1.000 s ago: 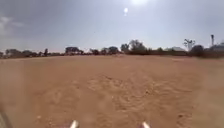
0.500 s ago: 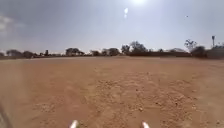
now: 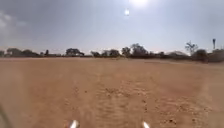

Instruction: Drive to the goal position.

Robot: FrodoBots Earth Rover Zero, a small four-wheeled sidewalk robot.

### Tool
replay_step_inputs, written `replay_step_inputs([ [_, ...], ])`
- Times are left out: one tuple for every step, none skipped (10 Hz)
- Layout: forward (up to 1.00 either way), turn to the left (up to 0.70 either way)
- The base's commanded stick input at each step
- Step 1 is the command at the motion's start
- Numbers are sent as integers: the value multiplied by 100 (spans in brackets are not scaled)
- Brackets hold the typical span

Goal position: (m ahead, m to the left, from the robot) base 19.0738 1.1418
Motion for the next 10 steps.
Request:
replay_step_inputs([
  [70,0],
  [70,0],
  [70,0],
  [70,0],
  [70,0],
  [70,0],
  [70,0],
  [70,0],
  [70,0],
  [70,0],
])
